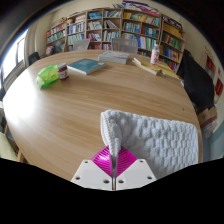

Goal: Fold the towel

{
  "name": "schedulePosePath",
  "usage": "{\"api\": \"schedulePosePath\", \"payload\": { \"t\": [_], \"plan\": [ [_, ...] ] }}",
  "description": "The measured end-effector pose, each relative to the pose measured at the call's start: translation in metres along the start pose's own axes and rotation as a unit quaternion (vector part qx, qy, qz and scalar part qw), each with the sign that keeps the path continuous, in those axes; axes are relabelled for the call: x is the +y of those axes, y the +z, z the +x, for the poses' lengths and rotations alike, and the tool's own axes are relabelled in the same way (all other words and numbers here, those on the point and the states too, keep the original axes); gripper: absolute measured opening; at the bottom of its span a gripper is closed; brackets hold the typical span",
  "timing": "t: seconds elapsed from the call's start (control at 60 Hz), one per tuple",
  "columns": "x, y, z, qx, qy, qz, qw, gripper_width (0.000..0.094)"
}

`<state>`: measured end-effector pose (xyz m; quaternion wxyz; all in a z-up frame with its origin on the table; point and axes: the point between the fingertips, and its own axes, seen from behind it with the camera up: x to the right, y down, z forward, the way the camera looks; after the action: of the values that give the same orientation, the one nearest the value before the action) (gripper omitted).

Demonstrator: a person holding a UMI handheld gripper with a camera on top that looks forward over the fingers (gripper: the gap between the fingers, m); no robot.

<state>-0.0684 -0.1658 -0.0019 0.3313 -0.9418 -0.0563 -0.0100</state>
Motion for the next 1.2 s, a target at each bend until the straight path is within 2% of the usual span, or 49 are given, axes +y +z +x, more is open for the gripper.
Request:
{"api": "schedulePosePath", "payload": {
  "t": [0.233,0.383,0.433,0.5,0.617,0.683,0.717,0.767,0.85,0.867,0.9,0.917,0.967,1.2],
  "plan": [
    [-0.066,-0.075,0.068,-0.045,0.108,0.065,0.991,0.0031],
    [-0.064,-0.096,0.166,-0.025,0.143,0.069,0.987,0.0038],
    [-0.049,-0.090,0.201,-0.006,0.148,0.059,0.987,0.0037],
    [-0.018,-0.073,0.240,0.015,0.160,0.023,0.987,0.0039],
    [0.024,-0.041,0.261,0.003,0.170,-0.026,0.985,0.0054],
    [0.043,-0.025,0.268,0.000,0.159,-0.037,0.987,0.0071],
    [0.043,-0.021,0.270,-0.003,0.155,-0.024,0.988,0.0076],
    [0.041,-0.020,0.271,-0.008,0.163,-0.019,0.986,0.0118],
    [0.037,-0.035,0.277,0.001,0.173,-0.018,0.985,0.0323],
    [0.036,-0.032,0.279,0.007,0.172,-0.016,0.985,0.0409],
    [0.036,-0.036,0.287,0.023,0.166,-0.011,0.986,0.0697],
    [0.034,-0.040,0.291,0.032,0.162,-0.008,0.986,0.0776],
    [0.028,-0.054,0.301,0.056,0.147,0.008,0.987,0.0825],
    [0.005,-0.168,0.280,0.078,0.146,0.059,0.984,0.0811]
  ]
}}
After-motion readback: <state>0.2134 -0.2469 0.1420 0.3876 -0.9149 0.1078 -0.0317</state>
